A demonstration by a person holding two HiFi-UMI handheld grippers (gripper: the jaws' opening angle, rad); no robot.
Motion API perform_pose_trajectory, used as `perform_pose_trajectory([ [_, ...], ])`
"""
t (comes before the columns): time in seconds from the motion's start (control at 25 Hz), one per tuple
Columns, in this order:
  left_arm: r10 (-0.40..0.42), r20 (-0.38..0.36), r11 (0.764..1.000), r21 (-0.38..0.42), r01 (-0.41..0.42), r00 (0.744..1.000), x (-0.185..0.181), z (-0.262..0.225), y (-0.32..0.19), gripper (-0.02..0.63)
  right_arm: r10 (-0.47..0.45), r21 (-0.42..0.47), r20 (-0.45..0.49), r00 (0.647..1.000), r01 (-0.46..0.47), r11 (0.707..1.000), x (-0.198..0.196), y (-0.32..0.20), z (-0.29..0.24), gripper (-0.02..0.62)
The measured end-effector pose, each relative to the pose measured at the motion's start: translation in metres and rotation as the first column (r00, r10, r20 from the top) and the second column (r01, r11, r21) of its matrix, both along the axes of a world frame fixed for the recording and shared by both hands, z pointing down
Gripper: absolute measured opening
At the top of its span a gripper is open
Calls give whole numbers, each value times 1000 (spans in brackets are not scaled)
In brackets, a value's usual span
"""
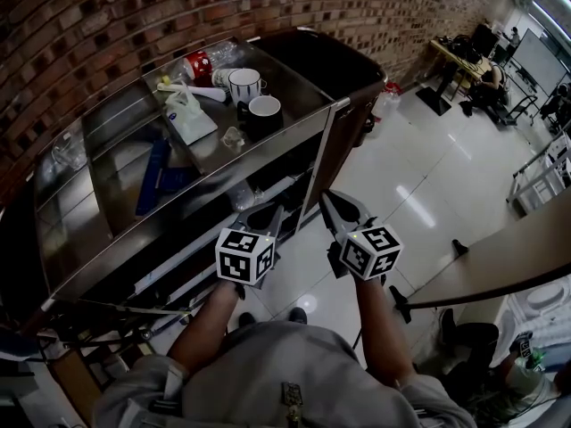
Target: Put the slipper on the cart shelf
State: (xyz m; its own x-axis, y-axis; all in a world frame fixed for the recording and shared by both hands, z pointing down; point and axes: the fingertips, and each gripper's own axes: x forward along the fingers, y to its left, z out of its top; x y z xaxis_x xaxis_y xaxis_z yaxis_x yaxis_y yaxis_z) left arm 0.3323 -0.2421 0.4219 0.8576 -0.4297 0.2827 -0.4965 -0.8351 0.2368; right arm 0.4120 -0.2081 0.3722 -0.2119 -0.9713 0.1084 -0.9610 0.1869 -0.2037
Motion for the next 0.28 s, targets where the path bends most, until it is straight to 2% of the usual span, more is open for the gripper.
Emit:
perform_pose_trajectory([
  [0.28,2,-2,1000,2,-2,1000,0,4,4,8,-7,2,0,1000,7,1000,-3,3,4,-2],
])
